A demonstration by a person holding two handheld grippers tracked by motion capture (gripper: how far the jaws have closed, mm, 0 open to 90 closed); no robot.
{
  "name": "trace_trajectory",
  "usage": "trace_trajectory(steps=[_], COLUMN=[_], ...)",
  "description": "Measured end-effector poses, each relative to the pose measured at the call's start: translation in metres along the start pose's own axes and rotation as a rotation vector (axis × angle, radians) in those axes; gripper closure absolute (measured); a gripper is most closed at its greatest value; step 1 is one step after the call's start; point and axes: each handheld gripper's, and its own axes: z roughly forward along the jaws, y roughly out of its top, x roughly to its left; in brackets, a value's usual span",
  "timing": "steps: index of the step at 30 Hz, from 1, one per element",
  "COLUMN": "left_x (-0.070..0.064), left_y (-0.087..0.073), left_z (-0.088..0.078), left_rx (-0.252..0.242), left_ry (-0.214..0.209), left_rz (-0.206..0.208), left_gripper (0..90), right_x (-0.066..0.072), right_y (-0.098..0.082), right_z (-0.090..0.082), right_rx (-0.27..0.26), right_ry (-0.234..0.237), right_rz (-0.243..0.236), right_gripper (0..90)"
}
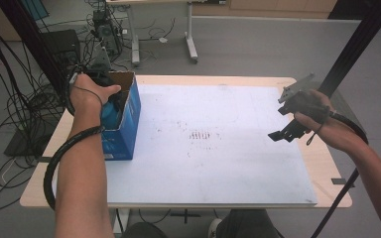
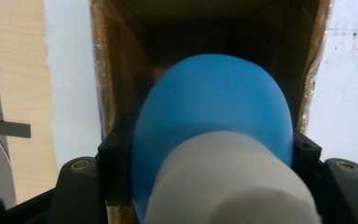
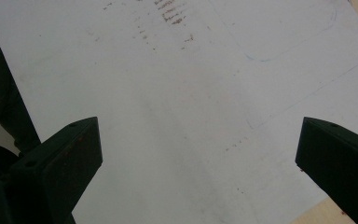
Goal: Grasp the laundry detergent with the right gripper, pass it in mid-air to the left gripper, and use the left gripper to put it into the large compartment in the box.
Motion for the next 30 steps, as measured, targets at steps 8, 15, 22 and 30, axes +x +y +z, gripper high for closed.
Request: trace_trajectory(steps=[8,15,22,30], left_x=[-0.002,-0.002,-0.001,0.0], left_y=[0.0,0.0,0.0,0.001], left_z=[0.012,0.02,0.027,0.027], left_rx=[0.008,0.014,0.016,0.01], left_ry=[0.015,0.018,0.023,0.022], left_rz=[0.023,0.032,0.043,0.044], left_gripper=[36.5,36.5,36.5,36.4], right_x=[-0.003,-0.004,-0.004,-0.005], right_y=[0.0,0.0,0.001,0.004], right_z=[0.002,0.005,0.008,0.006], right_rx=[0.002,0.01,0.012,0.008], right_ry=[0.0,0.0,0.005,-0.005], right_rz=[0.003,0.004,0.006,0.001], right_gripper=[0.3,0.3,0.3,0.3])
